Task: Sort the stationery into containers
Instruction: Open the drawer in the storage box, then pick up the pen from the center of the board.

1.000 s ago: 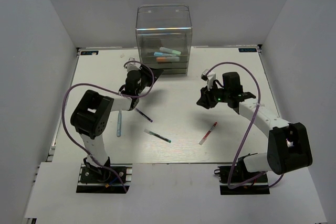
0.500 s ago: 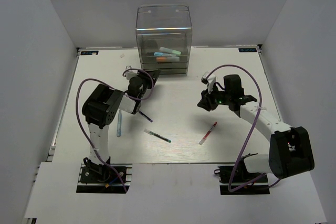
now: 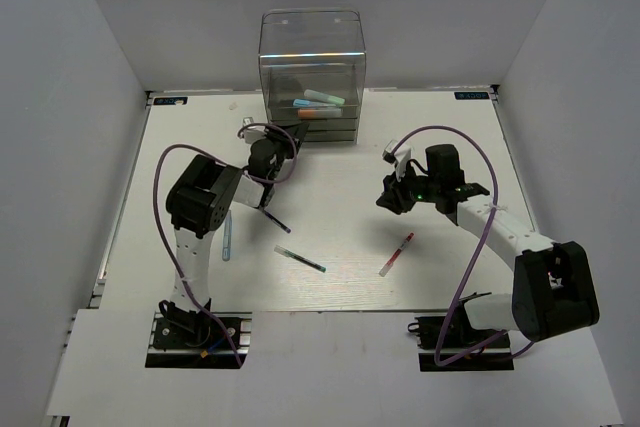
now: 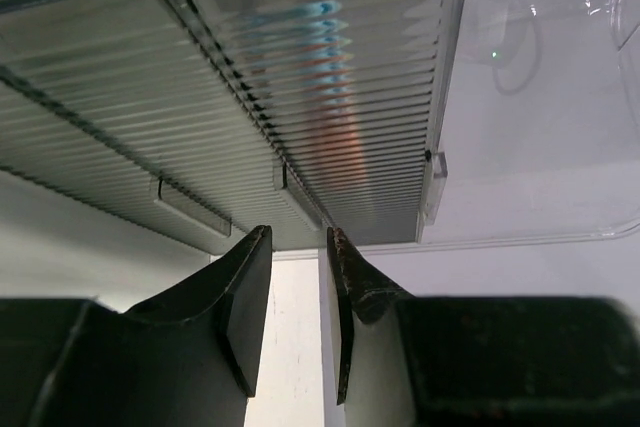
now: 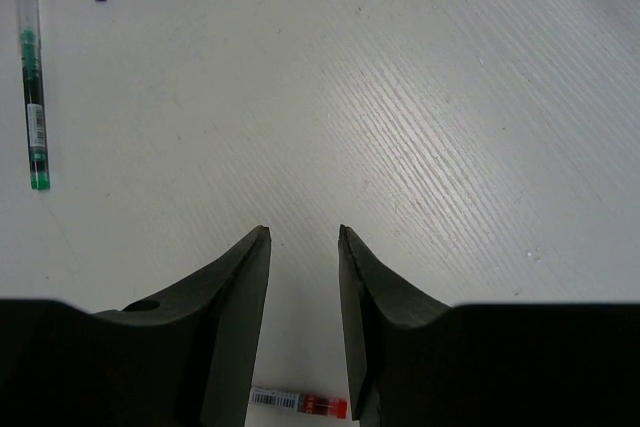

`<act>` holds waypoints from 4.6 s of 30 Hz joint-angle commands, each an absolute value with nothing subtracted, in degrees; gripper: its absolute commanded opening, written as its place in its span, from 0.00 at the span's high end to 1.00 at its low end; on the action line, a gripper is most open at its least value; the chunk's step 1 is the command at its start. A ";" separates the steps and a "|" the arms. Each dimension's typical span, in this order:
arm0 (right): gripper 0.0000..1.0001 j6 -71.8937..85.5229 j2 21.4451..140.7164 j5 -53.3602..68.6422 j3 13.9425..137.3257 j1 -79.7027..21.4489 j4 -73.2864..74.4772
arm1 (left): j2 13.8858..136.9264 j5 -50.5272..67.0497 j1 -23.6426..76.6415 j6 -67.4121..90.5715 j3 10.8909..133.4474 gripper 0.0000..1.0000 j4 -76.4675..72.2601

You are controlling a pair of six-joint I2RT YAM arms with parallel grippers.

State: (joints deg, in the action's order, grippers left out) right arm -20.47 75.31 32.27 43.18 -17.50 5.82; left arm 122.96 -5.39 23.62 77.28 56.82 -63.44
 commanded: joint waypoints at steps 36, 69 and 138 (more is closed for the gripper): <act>0.60 -22.24 73.13 32.78 42.63 -17.40 4.48 | 129.19 -8.00 23.55 80.60 66.09 0.74 -62.67; 0.54 -22.94 73.04 32.87 42.10 -17.32 5.01 | 126.74 -8.53 25.75 81.74 55.28 1.00 -74.88; 0.57 -39.99 71.81 31.56 41.66 -17.58 19.34 | 82.67 -7.82 27.69 62.31 49.74 0.45 31.37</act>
State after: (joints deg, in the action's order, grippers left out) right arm -40.86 73.38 33.45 42.09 -17.65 19.55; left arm 79.18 -5.74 27.86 59.83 47.07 27.44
